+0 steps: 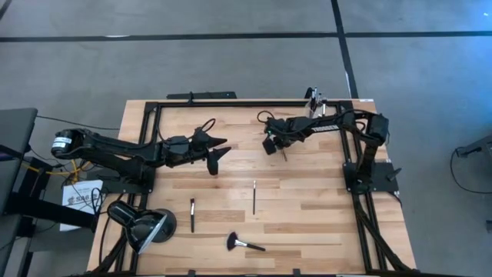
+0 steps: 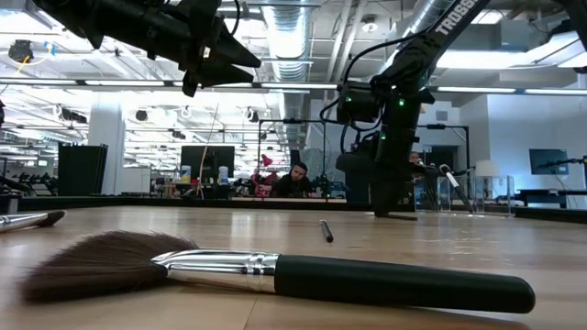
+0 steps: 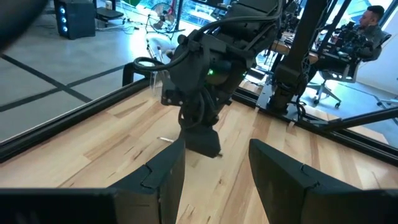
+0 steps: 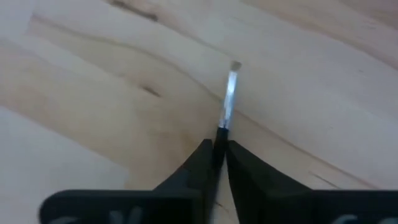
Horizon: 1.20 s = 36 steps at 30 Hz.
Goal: Put items in baskets/containers
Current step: Put the black liner brush into the transparent organizer
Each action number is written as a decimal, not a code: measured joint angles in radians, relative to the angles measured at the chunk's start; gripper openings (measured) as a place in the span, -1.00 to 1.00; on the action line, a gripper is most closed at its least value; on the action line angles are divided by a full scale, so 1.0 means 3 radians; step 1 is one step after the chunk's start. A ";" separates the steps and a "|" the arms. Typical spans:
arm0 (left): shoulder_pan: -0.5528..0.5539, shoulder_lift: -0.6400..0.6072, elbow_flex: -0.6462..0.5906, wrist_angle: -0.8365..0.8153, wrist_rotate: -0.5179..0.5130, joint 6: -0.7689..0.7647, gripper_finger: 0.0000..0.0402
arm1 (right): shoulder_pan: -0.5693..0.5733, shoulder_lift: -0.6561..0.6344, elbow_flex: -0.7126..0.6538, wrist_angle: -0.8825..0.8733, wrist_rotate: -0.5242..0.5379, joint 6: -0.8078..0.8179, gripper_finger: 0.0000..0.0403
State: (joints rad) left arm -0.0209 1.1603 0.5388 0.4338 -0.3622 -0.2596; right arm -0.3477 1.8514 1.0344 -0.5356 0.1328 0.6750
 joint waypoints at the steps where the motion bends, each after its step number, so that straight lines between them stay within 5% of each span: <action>1: -0.0001 0.0000 0.0001 -0.0001 0.0000 0.0000 -0.13 | 0.0000 -0.0001 0.0000 -0.0008 -0.0017 -0.0052 -0.86; 22: -0.0001 0.0000 0.0000 -0.0005 0.0000 0.0003 -0.13 | 0.0155 -0.0114 -0.0018 -0.0302 -0.0067 -0.1055 -0.98; 36: -0.0001 0.0000 0.0000 -0.0048 0.0000 0.0004 -0.13 | 0.0309 -0.1677 -0.0514 0.0127 0.0872 -0.1015 -0.99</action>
State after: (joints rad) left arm -0.0212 1.1603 0.5388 0.4194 -0.3622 -0.2584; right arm -0.2550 1.3482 0.8801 -0.4974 0.3943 0.3706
